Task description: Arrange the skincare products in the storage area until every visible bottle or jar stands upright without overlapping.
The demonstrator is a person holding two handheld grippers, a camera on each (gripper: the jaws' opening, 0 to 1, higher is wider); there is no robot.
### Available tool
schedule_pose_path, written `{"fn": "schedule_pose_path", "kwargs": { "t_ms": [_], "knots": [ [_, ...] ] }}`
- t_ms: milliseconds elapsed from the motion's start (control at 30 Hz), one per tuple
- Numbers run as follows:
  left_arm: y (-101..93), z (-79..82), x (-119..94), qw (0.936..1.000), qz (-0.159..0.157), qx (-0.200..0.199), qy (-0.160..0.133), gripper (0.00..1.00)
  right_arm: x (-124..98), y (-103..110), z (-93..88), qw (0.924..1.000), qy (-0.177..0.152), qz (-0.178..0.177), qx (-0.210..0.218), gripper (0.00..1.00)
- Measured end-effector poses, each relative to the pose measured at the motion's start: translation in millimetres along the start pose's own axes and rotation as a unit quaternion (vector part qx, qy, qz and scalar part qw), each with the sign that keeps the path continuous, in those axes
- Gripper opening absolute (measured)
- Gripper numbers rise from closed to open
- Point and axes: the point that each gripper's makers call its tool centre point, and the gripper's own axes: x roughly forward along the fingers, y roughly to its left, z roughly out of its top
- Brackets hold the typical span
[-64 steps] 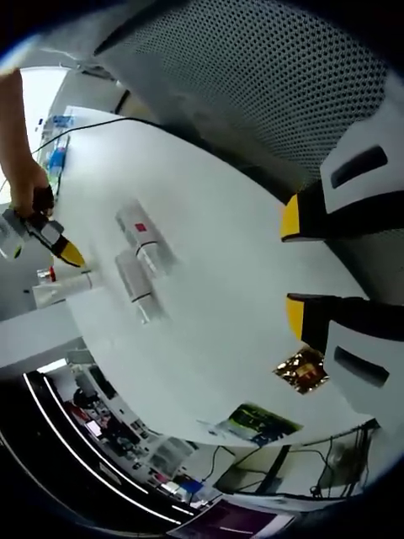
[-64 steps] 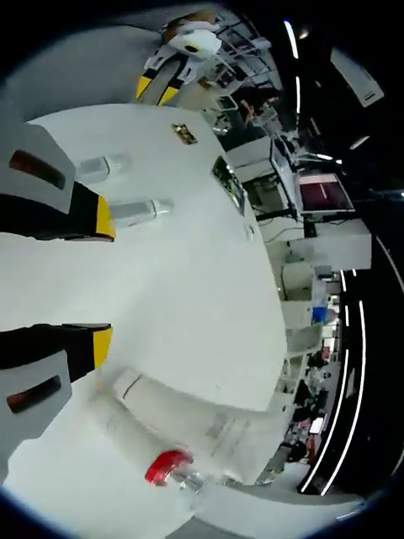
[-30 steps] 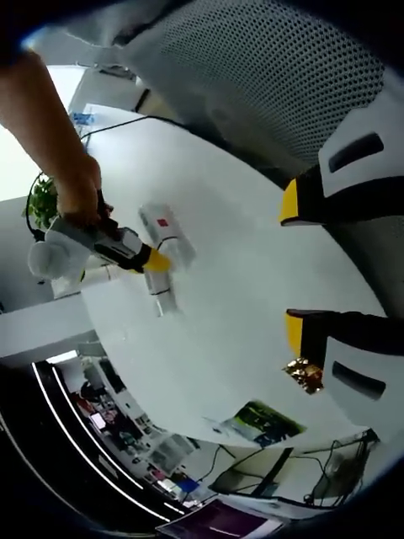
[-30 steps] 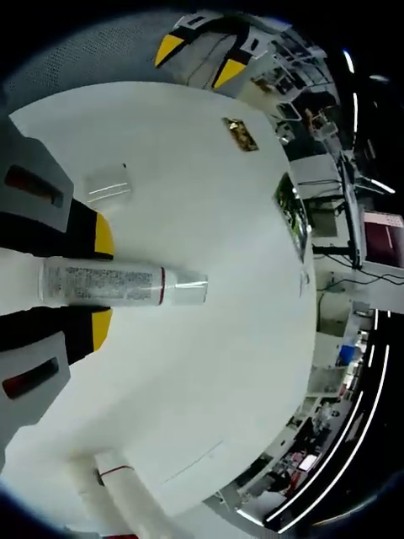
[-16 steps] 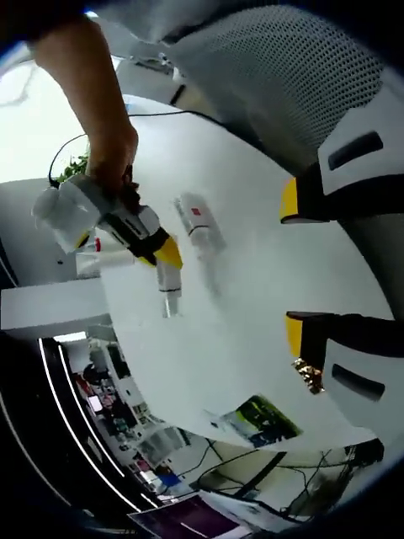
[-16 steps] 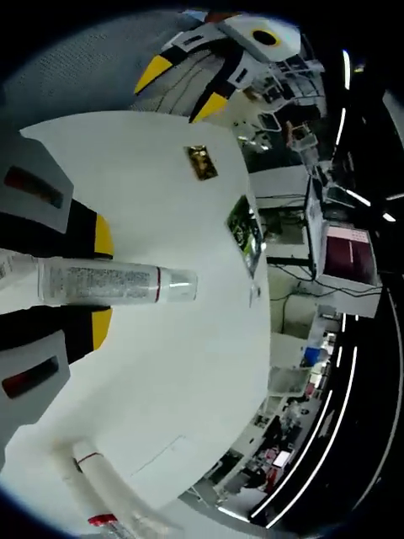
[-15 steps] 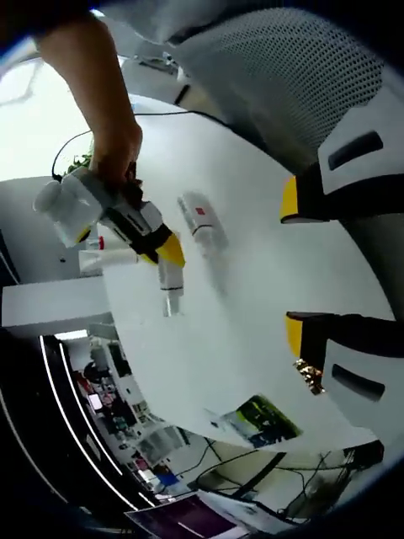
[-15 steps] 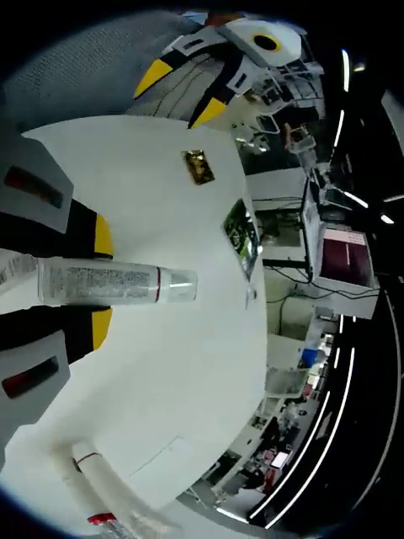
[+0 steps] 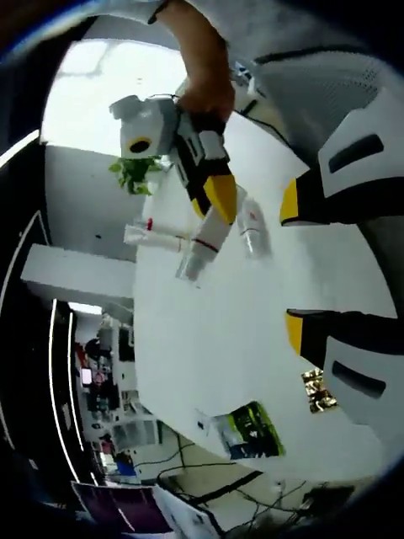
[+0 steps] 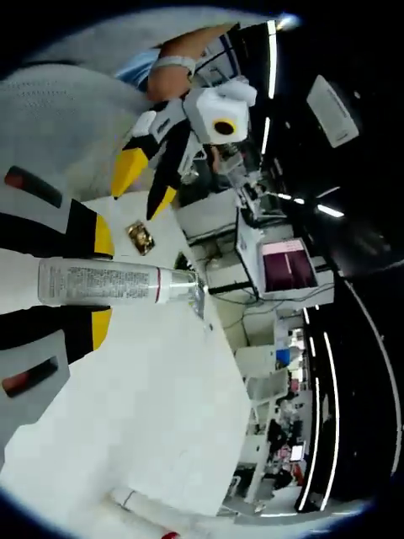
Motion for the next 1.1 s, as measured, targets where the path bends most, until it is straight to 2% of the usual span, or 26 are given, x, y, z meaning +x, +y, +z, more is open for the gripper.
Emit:
{"fn": "schedule_pose_path", "kwargs": {
  "t_ms": [33, 100, 167, 233, 300, 333, 367, 400, 467, 500, 567, 600, 667, 733, 767, 833, 867, 900, 933, 1000, 1033, 1067, 1100],
  "knots": [
    [-5.3, 4.7, -2.3, 0.9994, -0.02, -0.026, -0.008, 0.33, 0.1, 4.2, 1.8, 0.9999, -0.009, 0.008, 0.007, 0.12],
    [-12.6, 11.5, -4.4, 0.9975, -0.052, -0.043, -0.022, 0.29, 0.5, 12.1, 2.9, 0.9991, -0.018, 0.026, 0.028, 0.12],
    [-18.0, 18.5, -6.5, 0.9937, -0.08, -0.067, -0.04, 0.31, 1.7, 15.5, 1.4, 0.9991, -0.018, 0.031, 0.02, 0.12],
    [-22.5, 24.3, -9.9, 0.9873, -0.109, -0.104, -0.051, 0.33, 3.0, 24.1, 2.4, 0.9979, -0.022, 0.054, 0.029, 0.12],
    [-21.6, 35.0, -14.5, 0.9795, -0.13, -0.133, -0.077, 0.34, 2.4, 33.0, 6.8, 0.9947, -0.033, 0.082, 0.052, 0.12],
    [-21.2, 39.6, -16.8, 0.9749, -0.141, -0.148, -0.089, 0.35, 2.1, 33.7, 8.8, 0.9942, -0.039, 0.085, 0.053, 0.12],
    [-19.3, 41.5, -17.9, 0.9714, -0.145, -0.163, -0.094, 0.37, 1.1, 41.1, 12.3, 0.9901, -0.046, 0.11, 0.073, 0.12],
    [-16.6, 41.9, -18.6, 0.9685, -0.149, -0.176, -0.095, 0.4, 0.3, 43.3, 13.6, 0.9888, -0.049, 0.117, 0.079, 0.13],
    [-19.3, 47.2, -21.9, 0.9509, -0.184, -0.227, -0.101, 0.42, -1.5, 55.8, 19.8, 0.9771, -0.062, 0.162, 0.122, 0.13],
    [-21.7, 49.7, -23.4, 0.9467, -0.196, -0.232, -0.106, 0.42, -2.7, 62.5, 20.7, 0.9714, -0.06, 0.185, 0.136, 0.13],
    [-25.8, 53.3, -25.3, 0.9366, -0.216, -0.251, -0.114, 0.41, -1.6, 64.2, 23.0, 0.972, -0.069, 0.184, 0.129, 0.13],
    [-28.4, 53.3, -25.5, 0.9339, -0.224, -0.256, -0.112, 0.41, -2.5, 72.7, 24.2, 0.9649, -0.069, 0.206, 0.148, 0.13],
    [-31.7, 53.1, -24.3, 0.9331, -0.228, -0.255, -0.112, 0.39, -1.4, 76.5, 23.7, 0.9613, -0.07, 0.216, 0.156, 0.13],
    [-30.0, 50.8, -21.6, 0.9316, -0.231, -0.258, -0.109, 0.35, -1.2, 86.9, 20.3, 0.9532, -0.057, 0.242, 0.172, 0.13],
    [-30.7, 50.1, -21.3, 0.9285, -0.236, -0.266, -0.106, 0.34, -0.5, 89.4, 18.7, 0.952, -0.051, 0.247, 0.173, 0.13],
    [-34.0, 49.8, -23.2, 0.9206, -0.25, -0.282, -0.102, 0.24, -1.0, 100.6, 17.7, 0.9426, -0.043, 0.274, 0.185, 0.13],
    [-38.4, 50.2, -26.4, 0.9149, -0.268, -0.285, -0.099, 0.2, 0.2, 102.4, 16.6, 0.9391, -0.038, 0.275, 0.202, 0.13],
    [-41.8, 52.3, -28.9, 0.9075, -0.282, -0.295, -0.1, 0.19, 2.1, 100.1, 17.1, 0.9414, -0.043, 0.272, 0.195, 0.13],
    [-36.4, 49.7, -27.0, 0.9119, -0.264, -0.299, -0.097, 0.19, 1.7, 101.9, 17.0, 0.936, -0.042, 0.281, 0.208, 0.13],
    [-36.5, 50.1, -27.5, 0.9117, -0.262, -0.301, -0.096, 0.19, 3.2, 101.8, 16.5, 0.9351, -0.038, 0.282, 0.212, 0.13],
    [-32.2, 47.9, -26.4, 0.9134, -0.255, -0.304, -0.092, 0.18, 4.9, 102.4, 16.5, 0.9387, -0.035, 0.276, 0.204, 0.13],
    [-31.4, 47.2, -26.1, 0.9113, -0.254, -0.312, -0.089, 0.18, 6.1, 101.4, 15.6, 0.943, -0.032, 0.27, 0.192, 0.14],
    [-29.9, 46.2, -25.4, 0.914, -0.245, -0.312, -0.084, 0.18, 7.6, 101.6, 15.8, 0.9449, -0.026, 0.265, 0.191, 0.14]
  ]
}}
